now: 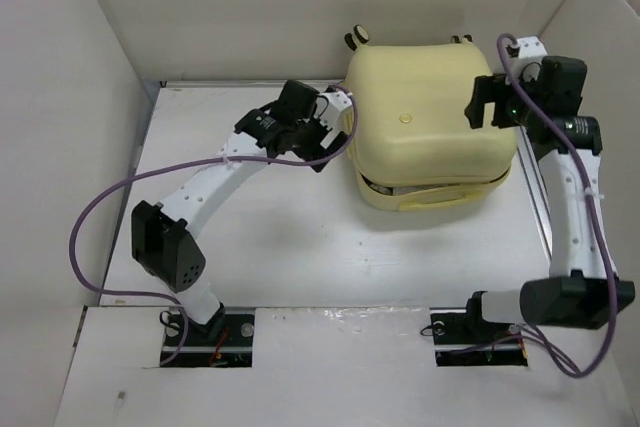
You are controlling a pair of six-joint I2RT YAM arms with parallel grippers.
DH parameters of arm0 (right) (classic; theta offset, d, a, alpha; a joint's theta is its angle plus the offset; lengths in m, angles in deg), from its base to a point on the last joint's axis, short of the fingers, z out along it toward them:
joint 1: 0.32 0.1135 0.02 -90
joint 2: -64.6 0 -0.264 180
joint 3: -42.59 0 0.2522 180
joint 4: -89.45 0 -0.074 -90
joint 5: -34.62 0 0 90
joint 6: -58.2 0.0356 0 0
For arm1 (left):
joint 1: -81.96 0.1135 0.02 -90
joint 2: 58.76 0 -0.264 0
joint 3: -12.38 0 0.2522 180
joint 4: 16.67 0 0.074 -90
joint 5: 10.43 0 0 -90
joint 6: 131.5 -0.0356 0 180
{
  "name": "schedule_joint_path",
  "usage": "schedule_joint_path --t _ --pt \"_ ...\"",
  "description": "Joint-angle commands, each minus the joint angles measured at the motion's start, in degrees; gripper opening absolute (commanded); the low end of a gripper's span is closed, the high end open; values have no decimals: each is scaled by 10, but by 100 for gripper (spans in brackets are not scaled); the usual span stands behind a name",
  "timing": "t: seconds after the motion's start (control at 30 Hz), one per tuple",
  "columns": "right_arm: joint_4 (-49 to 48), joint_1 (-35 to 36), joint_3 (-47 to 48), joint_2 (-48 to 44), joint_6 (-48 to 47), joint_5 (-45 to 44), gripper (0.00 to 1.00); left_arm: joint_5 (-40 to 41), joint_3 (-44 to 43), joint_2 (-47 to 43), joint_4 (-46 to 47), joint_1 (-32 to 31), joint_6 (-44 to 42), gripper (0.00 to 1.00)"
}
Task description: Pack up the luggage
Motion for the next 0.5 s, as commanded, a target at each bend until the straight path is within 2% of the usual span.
schedule_joint_path --t 0.0,0.2,0.27,0.37,0.47 --pt "79 -112 23 34 9 130 99 5 -29 0 29 -15 -21 95" --pt "66 -198 76 130 34 3 97 -9 -84 61 16 -15 26 96" --pt "66 -220 110 179 40 -13 96 -3 -90 83 16 -15 40 96" --pt "43 -226 134 222 64 -34 90 13 -90 105 22 -9 47 96" --pt "13 -226 154 269 82 -39 81 3 -113 137 23 22 80 96"
